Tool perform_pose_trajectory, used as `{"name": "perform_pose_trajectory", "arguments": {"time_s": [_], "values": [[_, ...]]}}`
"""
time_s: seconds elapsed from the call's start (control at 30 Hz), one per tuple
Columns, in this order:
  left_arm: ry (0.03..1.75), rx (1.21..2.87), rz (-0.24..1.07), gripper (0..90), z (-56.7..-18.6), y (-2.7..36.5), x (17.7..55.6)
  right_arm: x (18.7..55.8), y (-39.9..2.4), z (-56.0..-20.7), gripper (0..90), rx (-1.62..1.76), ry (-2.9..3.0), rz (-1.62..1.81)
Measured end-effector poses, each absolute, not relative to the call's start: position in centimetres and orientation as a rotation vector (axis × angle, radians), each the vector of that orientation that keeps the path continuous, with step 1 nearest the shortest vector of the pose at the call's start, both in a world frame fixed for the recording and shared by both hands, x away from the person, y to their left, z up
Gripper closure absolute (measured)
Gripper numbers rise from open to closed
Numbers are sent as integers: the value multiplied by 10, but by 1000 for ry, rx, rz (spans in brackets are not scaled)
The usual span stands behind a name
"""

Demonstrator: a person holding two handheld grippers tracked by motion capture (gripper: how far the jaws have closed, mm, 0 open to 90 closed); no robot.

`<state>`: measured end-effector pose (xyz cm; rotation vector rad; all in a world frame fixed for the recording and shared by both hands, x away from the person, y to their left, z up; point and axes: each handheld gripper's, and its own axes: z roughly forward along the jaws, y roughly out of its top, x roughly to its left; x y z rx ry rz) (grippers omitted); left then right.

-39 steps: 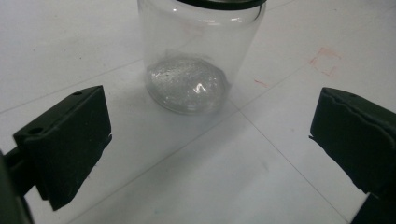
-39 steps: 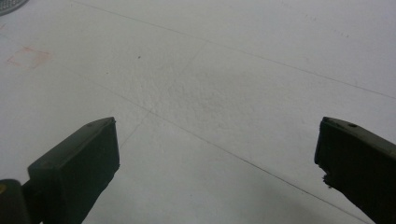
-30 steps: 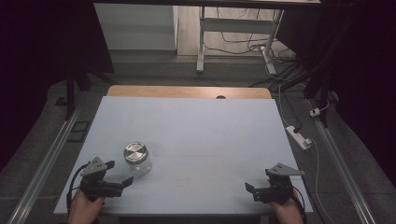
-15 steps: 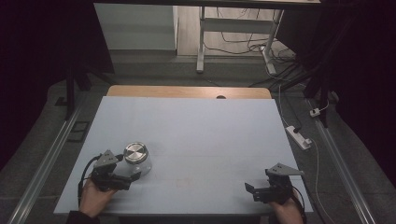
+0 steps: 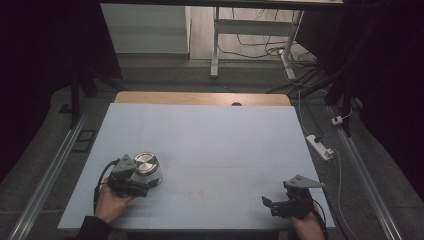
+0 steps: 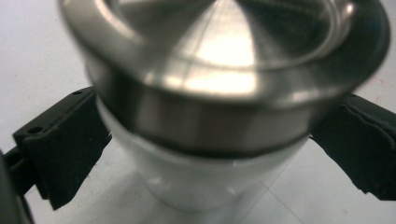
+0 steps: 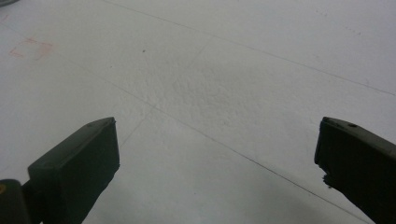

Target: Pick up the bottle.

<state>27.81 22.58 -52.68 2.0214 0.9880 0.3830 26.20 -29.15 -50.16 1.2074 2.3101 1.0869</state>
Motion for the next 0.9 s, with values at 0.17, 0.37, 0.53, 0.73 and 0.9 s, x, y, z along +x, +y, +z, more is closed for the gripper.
{"name": "perform_pose_trajectory", "arguments": {"time_s": [0.17, 0.37, 0.53, 0.73, 0.9], "values": [[981, 2031, 390, 0, -527, 222, 282, 262, -291, -502, 0, 1203, 2313, 1086], [991, 2030, 420, 54, -525, 223, 281, 262, -291, -502, 0, 1201, 2312, 1085], [1003, 2020, 414, 144, -525, 226, 281, 262, -291, -502, 0, 1200, 2313, 1085], [1000, 2032, 422, 151, -525, 225, 280, 262, -291, -502, 0, 1200, 2314, 1082], [992, 2037, 427, 155, -525, 225, 281, 262, -291, -502, 0, 1199, 2315, 1079]]}}
